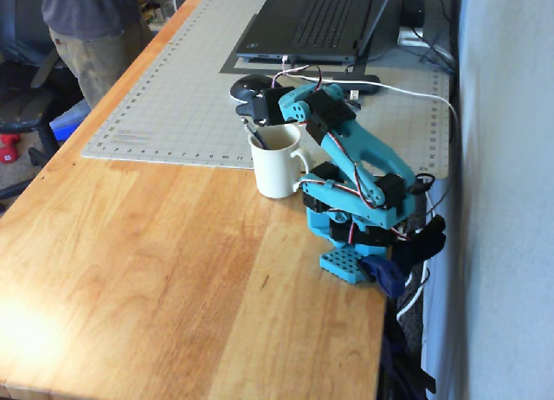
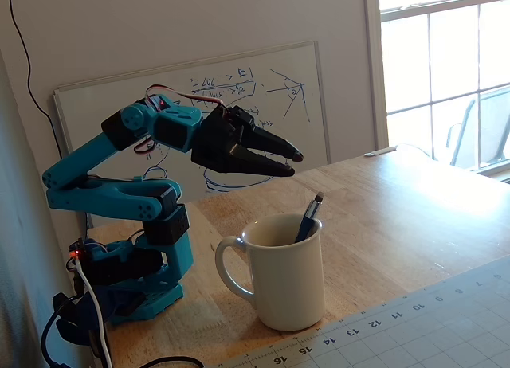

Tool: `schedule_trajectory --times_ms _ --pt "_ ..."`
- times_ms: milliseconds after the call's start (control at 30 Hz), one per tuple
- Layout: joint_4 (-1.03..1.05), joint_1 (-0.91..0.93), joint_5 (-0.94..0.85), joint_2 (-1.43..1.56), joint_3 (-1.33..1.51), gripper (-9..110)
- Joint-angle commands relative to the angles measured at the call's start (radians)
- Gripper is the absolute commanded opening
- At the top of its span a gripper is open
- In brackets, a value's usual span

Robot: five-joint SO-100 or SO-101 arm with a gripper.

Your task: Grasp a pen and put it in a mug.

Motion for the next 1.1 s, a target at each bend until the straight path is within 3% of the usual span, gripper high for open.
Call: schedule_trajectory --times_ms 0,200,433,600,1067 --pt "-0.028 -0.144 0.383 -0.006 -0.009 11" --pt "-0.028 -0.405 0.822 0.008 0.071 5" --pt "-0.020 -0.614 1.108 0.011 0.210 4" --pt "0.058 -0.696 1.190 0.069 0.287 2" --pt "0.334 -0.710 1.197 0.330 0.499 2"
